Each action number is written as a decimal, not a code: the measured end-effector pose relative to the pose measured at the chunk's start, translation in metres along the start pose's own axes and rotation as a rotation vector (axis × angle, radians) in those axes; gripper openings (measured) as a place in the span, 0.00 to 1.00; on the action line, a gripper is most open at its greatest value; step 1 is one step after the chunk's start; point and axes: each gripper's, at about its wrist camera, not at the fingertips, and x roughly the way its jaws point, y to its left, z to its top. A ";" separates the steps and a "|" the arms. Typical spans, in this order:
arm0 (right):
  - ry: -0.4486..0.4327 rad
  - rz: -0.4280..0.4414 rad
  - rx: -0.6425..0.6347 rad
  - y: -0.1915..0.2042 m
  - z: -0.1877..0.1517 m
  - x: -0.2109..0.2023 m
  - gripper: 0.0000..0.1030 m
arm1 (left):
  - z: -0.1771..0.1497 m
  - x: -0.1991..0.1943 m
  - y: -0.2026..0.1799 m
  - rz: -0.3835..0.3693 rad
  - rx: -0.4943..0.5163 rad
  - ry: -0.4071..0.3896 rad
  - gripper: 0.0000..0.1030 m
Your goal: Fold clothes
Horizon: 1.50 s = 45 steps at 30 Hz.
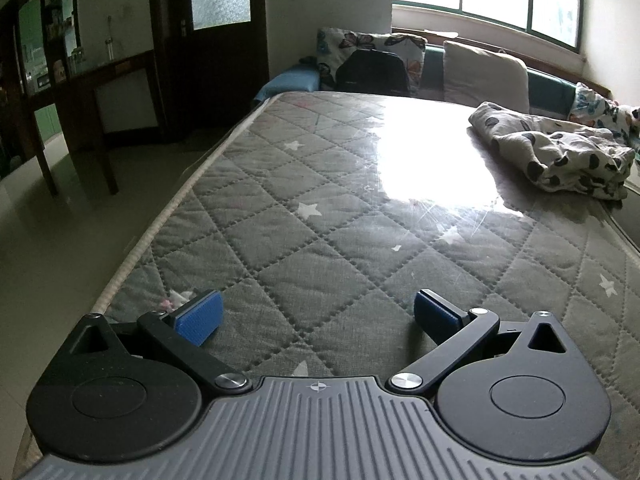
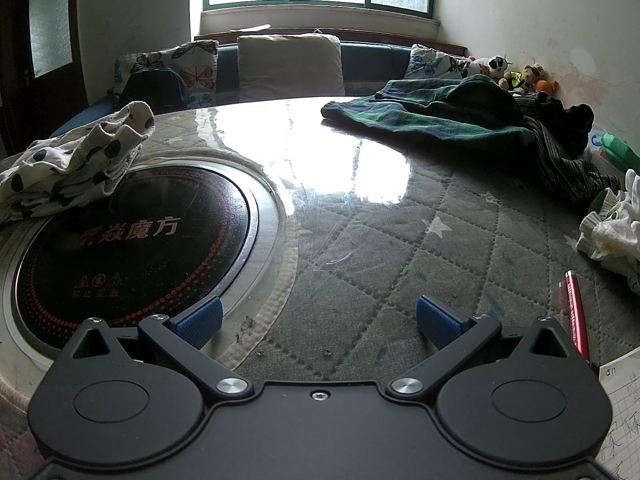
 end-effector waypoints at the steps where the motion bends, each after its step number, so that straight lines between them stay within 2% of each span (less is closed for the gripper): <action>1: 0.000 0.000 0.000 0.000 0.000 0.000 1.00 | 0.000 0.000 -0.001 0.000 -0.001 0.000 1.00; 45: 0.000 -0.003 -0.002 0.001 0.000 0.000 1.00 | 0.000 0.001 0.005 -0.008 -0.012 0.004 1.00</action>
